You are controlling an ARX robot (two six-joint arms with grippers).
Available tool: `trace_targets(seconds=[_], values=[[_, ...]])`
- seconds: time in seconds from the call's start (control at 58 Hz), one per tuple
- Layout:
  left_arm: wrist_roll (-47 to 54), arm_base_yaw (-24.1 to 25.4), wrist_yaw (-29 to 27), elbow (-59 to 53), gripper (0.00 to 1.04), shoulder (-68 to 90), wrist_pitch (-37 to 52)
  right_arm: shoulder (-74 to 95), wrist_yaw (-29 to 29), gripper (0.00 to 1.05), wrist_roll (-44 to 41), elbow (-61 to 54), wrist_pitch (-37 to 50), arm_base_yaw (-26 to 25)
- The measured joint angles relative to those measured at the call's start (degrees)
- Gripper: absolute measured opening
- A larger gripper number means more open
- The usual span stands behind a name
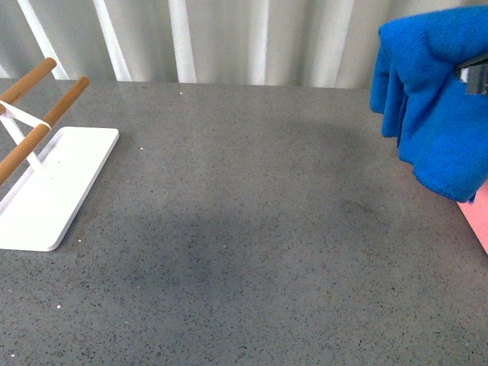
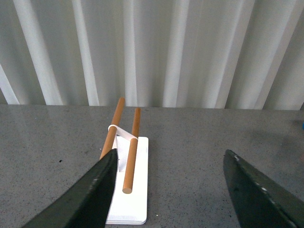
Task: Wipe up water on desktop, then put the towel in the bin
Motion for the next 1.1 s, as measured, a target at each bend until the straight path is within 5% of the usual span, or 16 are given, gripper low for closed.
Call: trace_targets(seconds=[0.207,0.569,1.104], values=[[0.0,0.0,0.0,0.0,1.00,0.0,0.0,9.1,-1.4,0.04,2.5,7.1,-4.7,4.8],[0.1,0.0,0.0,0.0,0.98,0.0,0.0,26.8,7.6,0.04,8.4,14.3,-11.7,6.4],[0.1,0.0,0.0,0.0,0.98,0.0,0.0,33.9,6.3,0.04,8.8,22.1,-14.7,2.2]])
